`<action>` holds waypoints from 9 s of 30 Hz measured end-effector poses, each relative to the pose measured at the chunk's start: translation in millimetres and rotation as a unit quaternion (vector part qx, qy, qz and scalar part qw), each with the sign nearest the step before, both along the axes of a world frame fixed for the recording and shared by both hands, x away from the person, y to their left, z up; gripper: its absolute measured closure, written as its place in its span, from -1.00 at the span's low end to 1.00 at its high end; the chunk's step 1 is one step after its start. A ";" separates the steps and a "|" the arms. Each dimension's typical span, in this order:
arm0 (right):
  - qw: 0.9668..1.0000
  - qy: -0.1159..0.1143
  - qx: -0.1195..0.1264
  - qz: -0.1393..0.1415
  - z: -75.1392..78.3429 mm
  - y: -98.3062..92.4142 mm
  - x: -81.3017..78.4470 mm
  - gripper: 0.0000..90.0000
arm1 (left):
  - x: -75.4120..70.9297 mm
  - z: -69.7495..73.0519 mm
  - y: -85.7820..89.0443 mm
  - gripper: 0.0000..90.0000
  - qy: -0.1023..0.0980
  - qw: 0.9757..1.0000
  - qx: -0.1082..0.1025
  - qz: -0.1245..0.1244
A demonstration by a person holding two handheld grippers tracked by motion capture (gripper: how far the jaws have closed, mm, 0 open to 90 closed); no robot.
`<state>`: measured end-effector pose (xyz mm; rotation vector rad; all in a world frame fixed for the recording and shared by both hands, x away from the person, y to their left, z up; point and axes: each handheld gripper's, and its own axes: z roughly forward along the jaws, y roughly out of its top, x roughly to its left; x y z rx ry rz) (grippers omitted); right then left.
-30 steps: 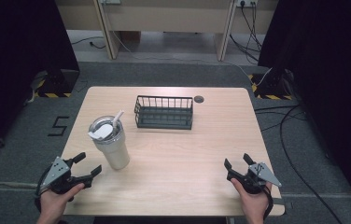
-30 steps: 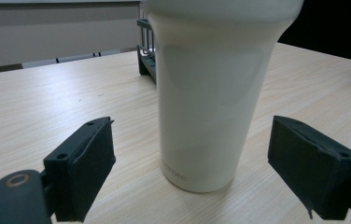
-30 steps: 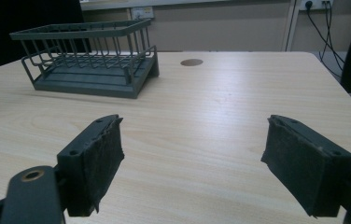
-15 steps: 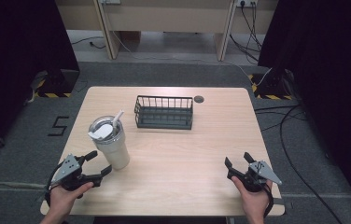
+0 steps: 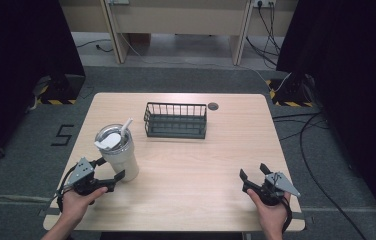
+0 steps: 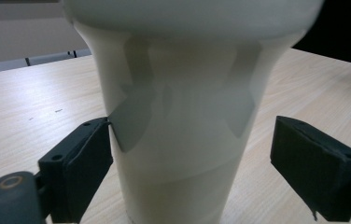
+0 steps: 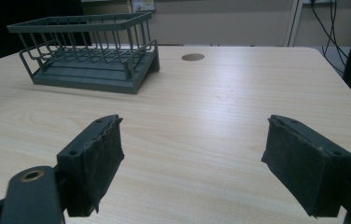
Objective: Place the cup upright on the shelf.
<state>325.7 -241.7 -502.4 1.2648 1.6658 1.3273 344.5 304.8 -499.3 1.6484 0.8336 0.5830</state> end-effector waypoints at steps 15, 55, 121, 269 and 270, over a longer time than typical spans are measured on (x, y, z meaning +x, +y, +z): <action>1.000 0.009 -0.003 0.003 -2.6 0.7 1.2 -0.56 | 21.9 1.6 -17.6 -0.96 -0.011 1.000 -0.011 0.007; 1.000 0.023 -0.009 0.006 -7.3 0.9 3.5 -0.56 | 24.4 4.4 -17.0 -0.78 -0.009 1.000 -0.004 0.004; 1.000 0.020 -0.009 0.006 -8.2 0.1 4.2 -0.56 | 89.9 80.1 -68.0 -0.78 -0.056 0.998 -0.020 -0.019; 0.999 0.029 -0.009 0.023 -13.6 -0.5 4.6 -0.57 | 222.7 67.3 -161.4 -0.78 -0.007 1.000 0.004 0.014; 0.999 0.029 -0.009 0.023 -13.6 -0.6 4.6 -0.57 | 222.8 66.3 -161.3 -0.78 -0.006 1.000 0.004 0.014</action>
